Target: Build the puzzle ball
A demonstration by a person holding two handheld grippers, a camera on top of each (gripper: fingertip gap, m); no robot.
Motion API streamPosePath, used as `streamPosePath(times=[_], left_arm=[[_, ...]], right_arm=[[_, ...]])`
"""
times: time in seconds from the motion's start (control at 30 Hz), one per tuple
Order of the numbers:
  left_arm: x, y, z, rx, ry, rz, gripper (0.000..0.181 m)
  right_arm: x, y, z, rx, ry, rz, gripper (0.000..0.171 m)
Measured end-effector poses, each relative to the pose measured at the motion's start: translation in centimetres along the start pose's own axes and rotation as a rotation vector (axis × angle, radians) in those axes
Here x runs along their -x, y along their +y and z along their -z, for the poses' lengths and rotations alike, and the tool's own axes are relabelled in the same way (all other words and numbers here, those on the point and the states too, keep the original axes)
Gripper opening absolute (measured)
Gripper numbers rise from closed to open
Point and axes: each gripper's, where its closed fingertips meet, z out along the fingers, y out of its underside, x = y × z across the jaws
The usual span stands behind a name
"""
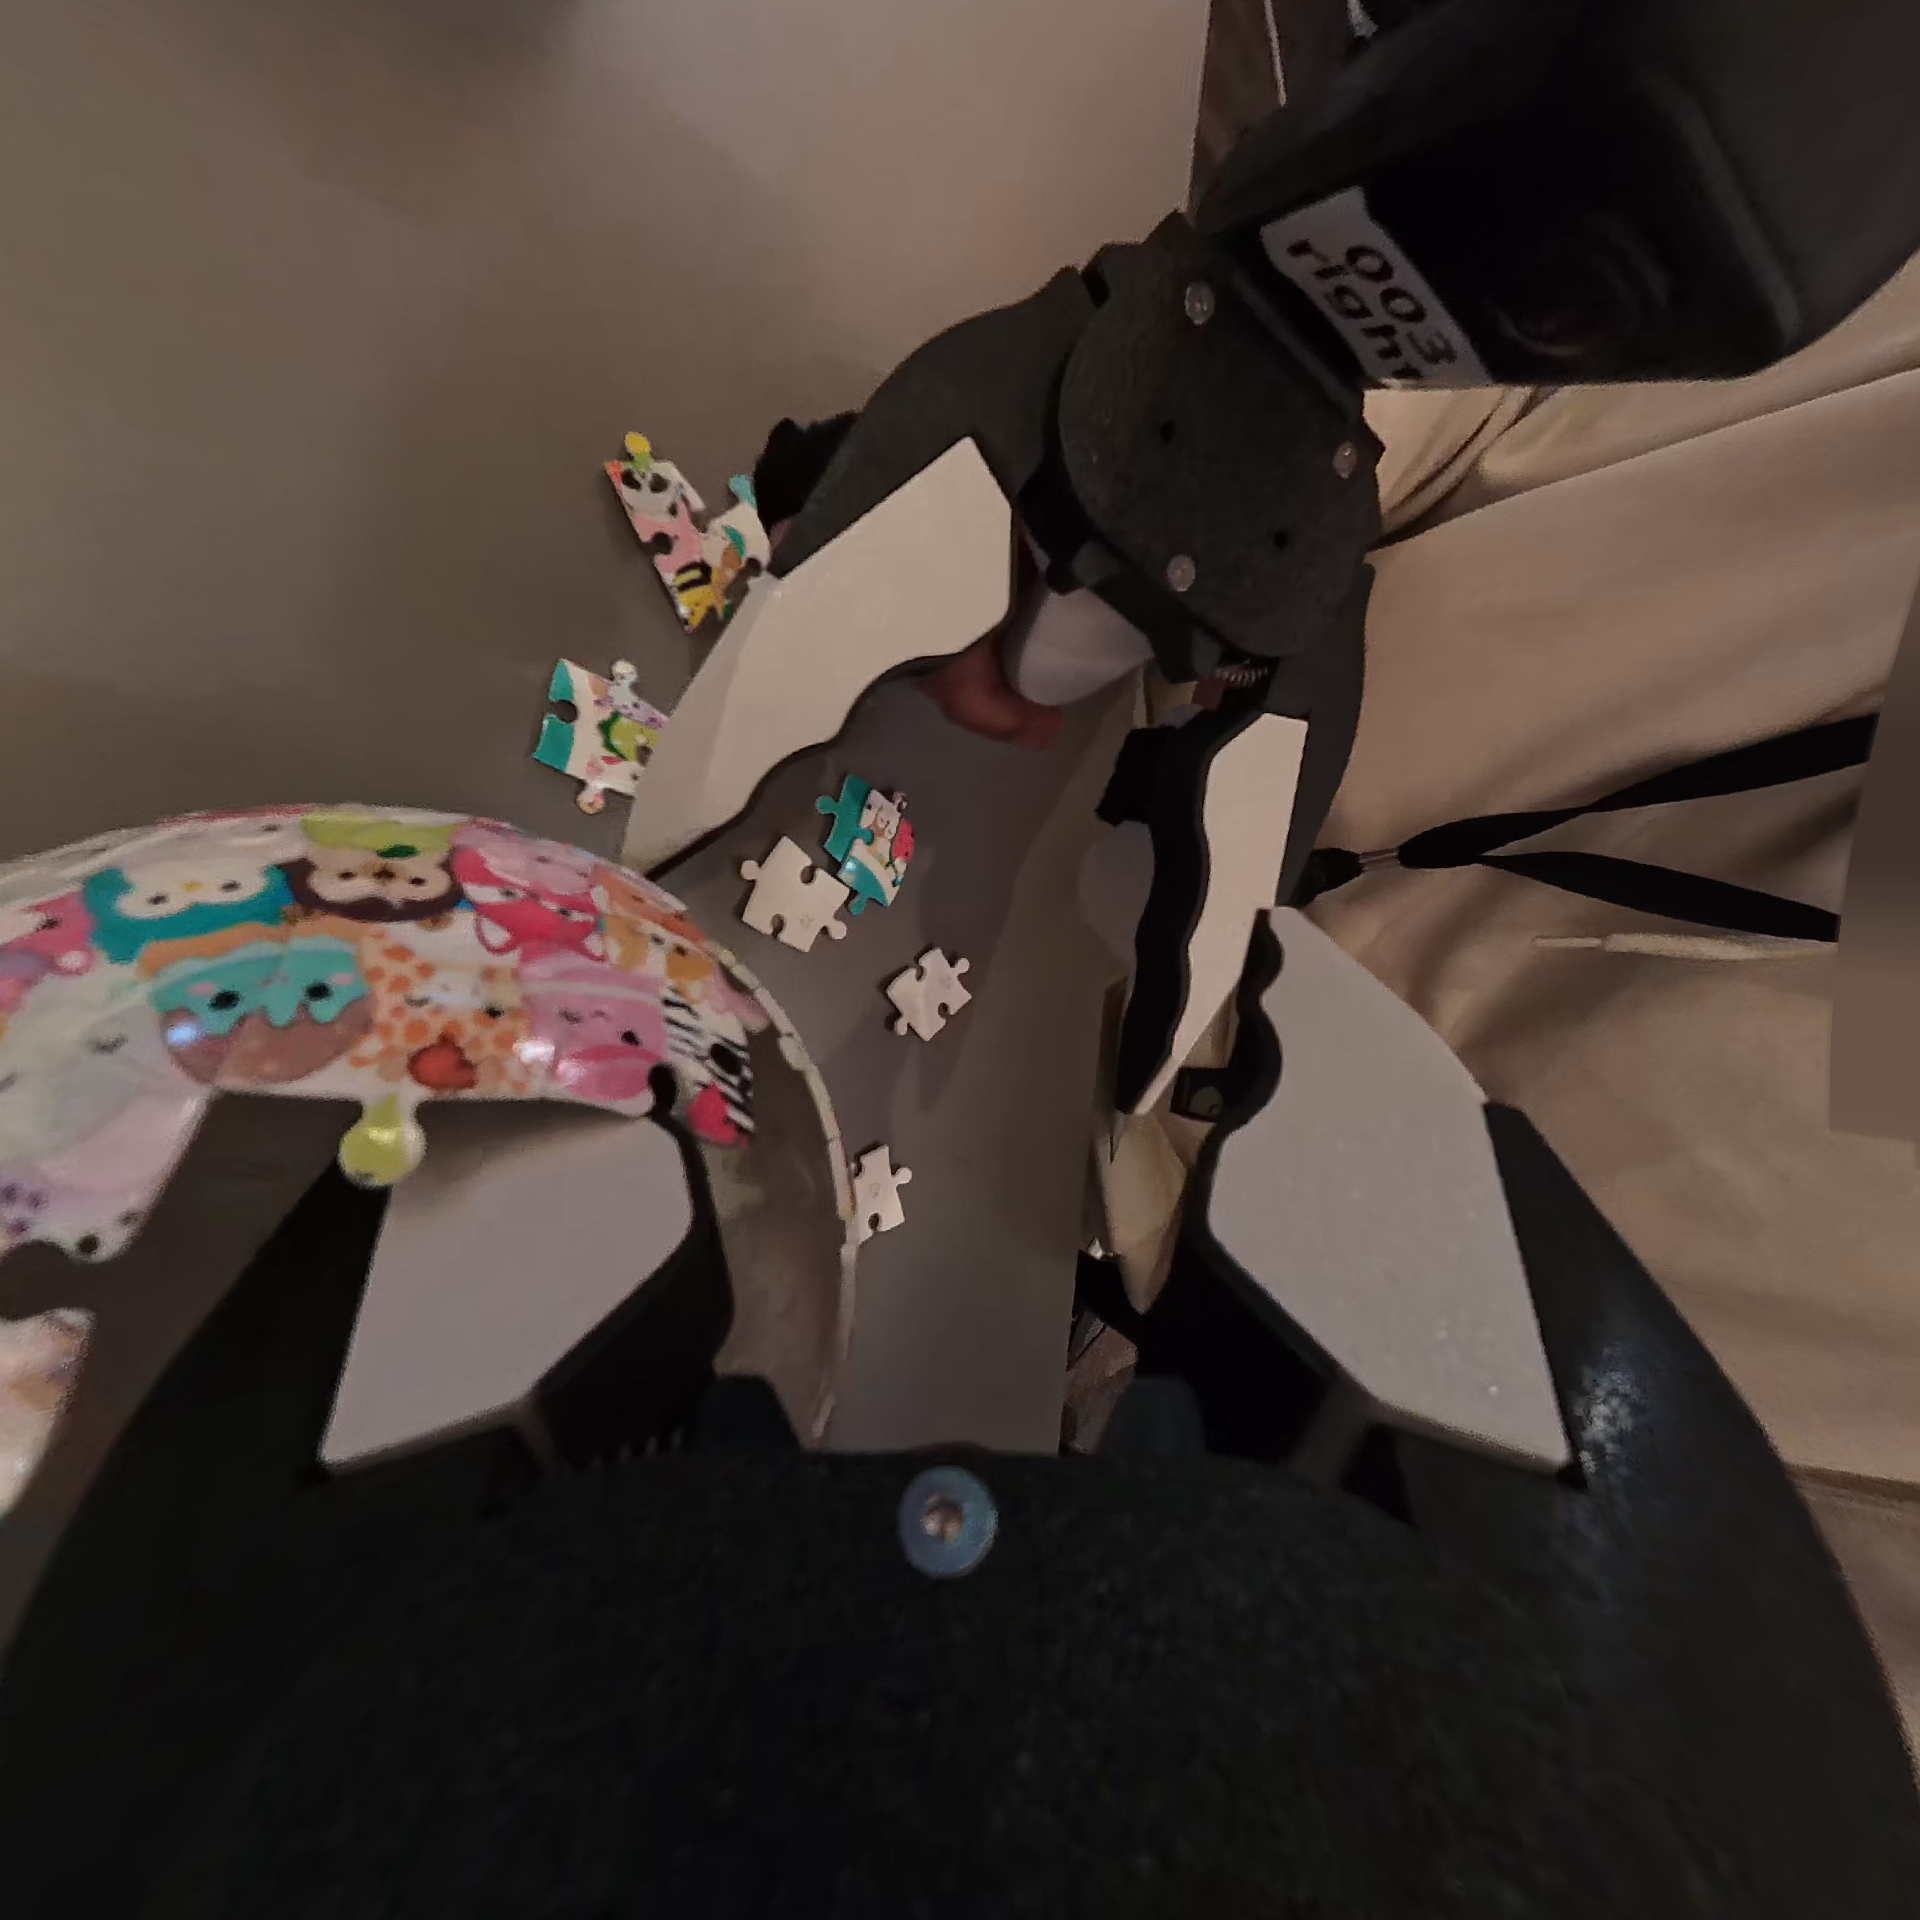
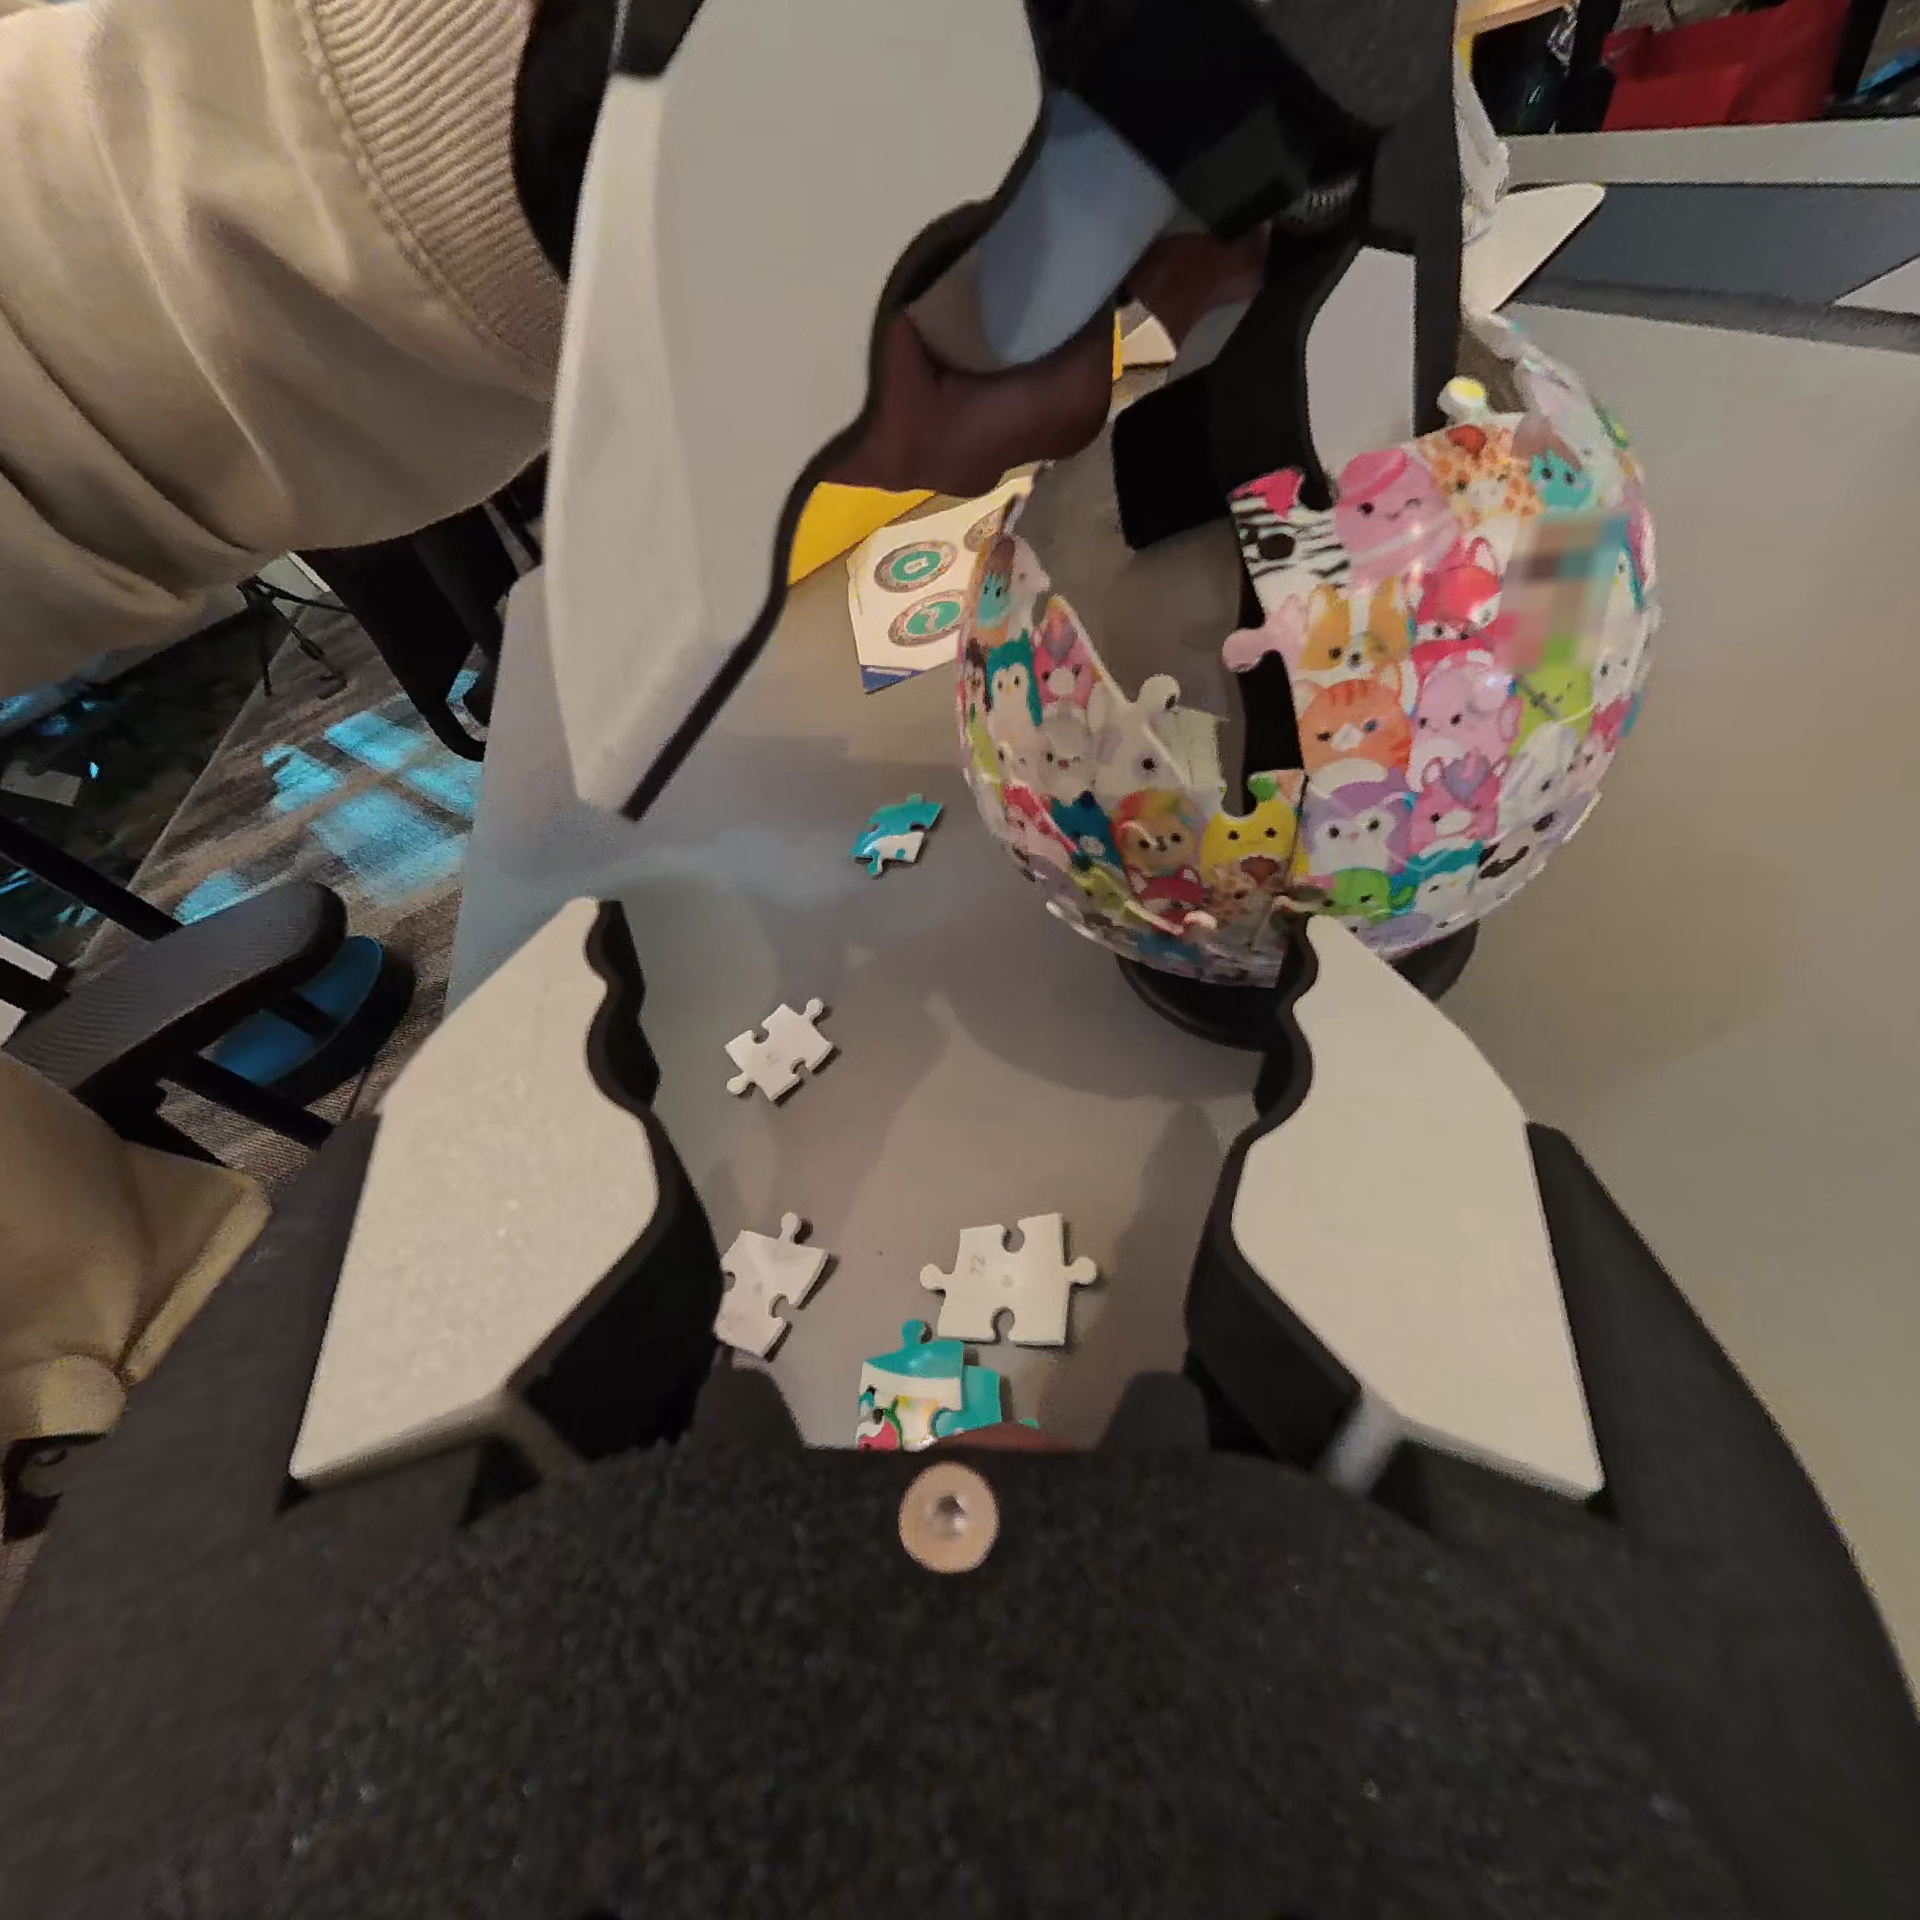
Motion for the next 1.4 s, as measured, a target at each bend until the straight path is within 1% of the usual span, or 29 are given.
streamPosePath(times=[0.07,0.1,0.17,0.3,0.4,0.5,0.63,0.73,0.87,1.0,1.1,1.2,1.27,1.4], left_arm=[[-0.1,0.2,0.3,-0.017,0.024,0.004,0.1],[-0.1,0.5,0.4,-0.014,0.031,0.011,0.095],[-0.2,1.0,0.6,0.0,0.049,0.026,0.091],[-0.2,1.3,0.3,0.022,0.048,0.01,0.096],[-0.4,1.1,0.0,0.026,0.039,-0.021,0.1],[-0.5,0.8,0.0,0.01,0.049,-0.026,0.1],[-0.7,0.7,0.0,-0.001,0.067,-0.026,0.096],[-0.7,0.6,0.0,-0.008,0.067,-0.026,0.096],[-0.6,0.7,0.1,-0.014,0.066,-0.022,0.094],[-0.8,0.7,0.5,-0.025,0.078,-0.001,0.087],[-1.1,0.8,1.1,-0.043,0.07,-0.007,0.087],[-1.4,0.9,0.9,-0.039,0.069,-0.014,0.086],[-1.4,1.0,0.5,-0.028,0.065,-0.022,0.089],[-1.1,0.8,0.0,-0.017,0.051,-0.038,0.095]], right_arm=[[0.1,-0.1,0.0,-0.002,-0.001,0.016,0.112],[0.2,-0.1,0.0,-0.002,-0.006,0.021,0.109],[0.2,0.0,0.0,-0.002,-0.007,0.019,0.11],[0.3,0.2,-0.2,0.007,-0.01,0.015,0.113],[0.2,0.2,-0.2,0.015,0.002,0.035,0.119],[0.2,0.2,-0.3,0.016,0.014,0.045,0.124],[0.4,0.3,-0.4,0.027,0.015,0.061,0.126],[0.3,0.3,-0.3,0.025,0.017,0.061,0.126],[0.2,0.2,-0.2,0.016,0.012,0.054,0.122],[0.0,0.0,0.1,0.003,0.006,0.039,0.115],[-0.4,-0.2,0.5,-0.012,0.002,0.005,0.112],[0.0,-0.3,0.5,-0.031,-0.046,-0.044,0.107],[0.1,-0.3,0.4,-0.036,-0.05,-0.056,0.11],[0.1,0.3,-0.2,0.0,-0.022,-0.026,0.121]])
